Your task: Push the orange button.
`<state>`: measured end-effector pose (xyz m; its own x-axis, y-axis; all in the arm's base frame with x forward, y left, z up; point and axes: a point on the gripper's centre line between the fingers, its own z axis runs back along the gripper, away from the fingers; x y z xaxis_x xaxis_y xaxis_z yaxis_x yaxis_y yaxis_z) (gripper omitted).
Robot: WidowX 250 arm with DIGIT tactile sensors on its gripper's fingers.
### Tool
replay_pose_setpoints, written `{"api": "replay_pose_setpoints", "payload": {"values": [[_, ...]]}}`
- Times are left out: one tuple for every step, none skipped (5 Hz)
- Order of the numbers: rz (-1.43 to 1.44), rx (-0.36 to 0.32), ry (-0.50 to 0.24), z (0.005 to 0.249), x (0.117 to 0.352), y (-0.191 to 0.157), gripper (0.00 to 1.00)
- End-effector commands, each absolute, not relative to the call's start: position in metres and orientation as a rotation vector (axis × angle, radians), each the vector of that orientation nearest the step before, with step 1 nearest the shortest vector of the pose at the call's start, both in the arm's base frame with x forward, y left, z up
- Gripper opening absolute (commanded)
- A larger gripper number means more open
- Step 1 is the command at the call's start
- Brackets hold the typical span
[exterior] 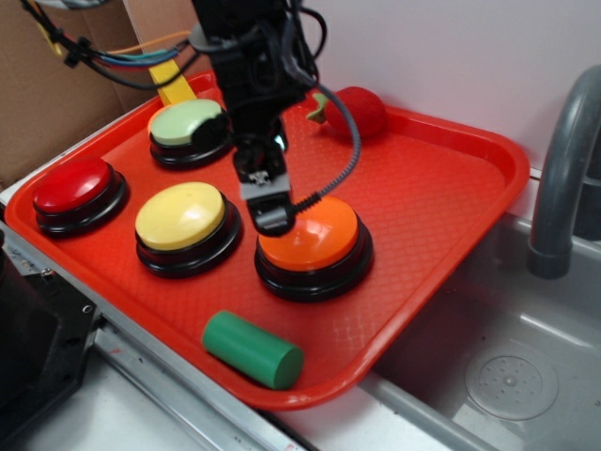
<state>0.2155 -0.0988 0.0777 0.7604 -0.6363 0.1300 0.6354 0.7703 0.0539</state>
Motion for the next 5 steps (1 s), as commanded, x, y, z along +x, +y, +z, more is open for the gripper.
{"api": "replay_pose_setpoints", "payload": {"values": [[-0.746,-0.036,-0.137,0.056,0.232,-0.133,1.00],[-0.773,-0.029,-0.080,0.049,0.230,-0.142,1.00],[-0.801,0.013,-0.158,0.080,0.233,-0.139,1.00],[-0.803,0.067,-0.176,0.119,0.236,-0.137,1.00],[-0.716,0.031,-0.061,0.139,0.233,-0.130,1.00]]}}
